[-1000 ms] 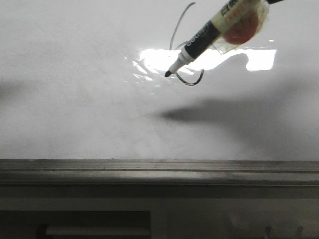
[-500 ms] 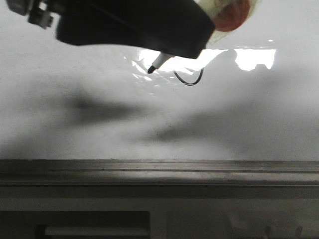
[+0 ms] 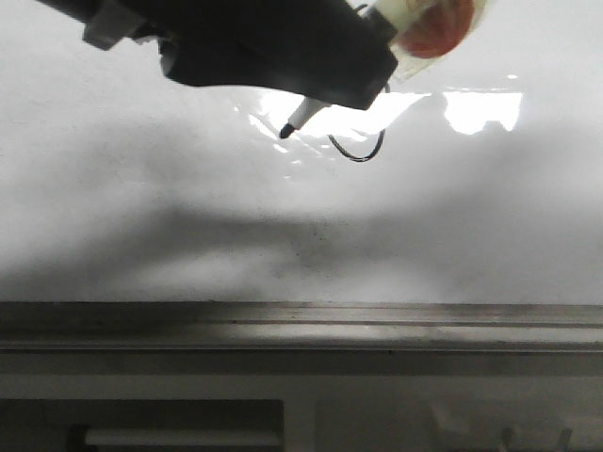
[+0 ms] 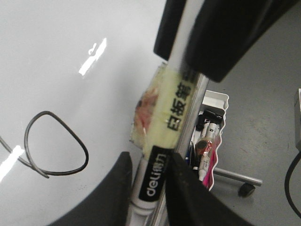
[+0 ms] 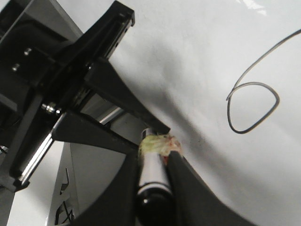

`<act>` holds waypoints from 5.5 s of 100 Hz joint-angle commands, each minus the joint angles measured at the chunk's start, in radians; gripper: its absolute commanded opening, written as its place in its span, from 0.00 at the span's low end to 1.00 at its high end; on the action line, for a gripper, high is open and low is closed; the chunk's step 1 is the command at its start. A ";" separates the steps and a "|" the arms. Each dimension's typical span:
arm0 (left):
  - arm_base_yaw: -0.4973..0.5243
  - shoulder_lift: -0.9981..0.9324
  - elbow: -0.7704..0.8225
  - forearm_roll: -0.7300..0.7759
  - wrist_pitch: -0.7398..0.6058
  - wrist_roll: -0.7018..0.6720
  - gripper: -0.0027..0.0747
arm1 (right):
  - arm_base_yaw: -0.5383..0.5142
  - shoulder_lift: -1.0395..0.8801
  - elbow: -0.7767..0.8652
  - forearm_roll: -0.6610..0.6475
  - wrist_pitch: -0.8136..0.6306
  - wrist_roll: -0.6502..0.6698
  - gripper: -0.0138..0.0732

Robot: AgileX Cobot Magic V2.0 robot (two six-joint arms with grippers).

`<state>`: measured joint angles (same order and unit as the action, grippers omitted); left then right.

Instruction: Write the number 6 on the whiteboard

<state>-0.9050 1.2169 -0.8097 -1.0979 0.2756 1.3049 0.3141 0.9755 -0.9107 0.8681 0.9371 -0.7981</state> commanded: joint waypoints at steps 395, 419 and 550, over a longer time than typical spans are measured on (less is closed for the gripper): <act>0.073 -1.130 0.587 -0.333 -0.445 0.110 0.01 | 0.000 -0.918 0.692 0.051 -0.674 -0.078 0.11; 0.258 -1.032 0.615 0.433 -0.438 -0.610 0.01 | 0.000 -0.918 0.692 0.051 -0.674 -0.078 0.11; 0.812 -1.252 0.850 1.025 -0.338 -1.186 0.01 | 0.000 -0.918 0.692 0.051 -0.674 -0.078 0.11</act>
<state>-0.0853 -0.0043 -0.0080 -0.0737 0.0076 0.1324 0.3141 0.0491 -0.1902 0.9018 0.3215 -0.8669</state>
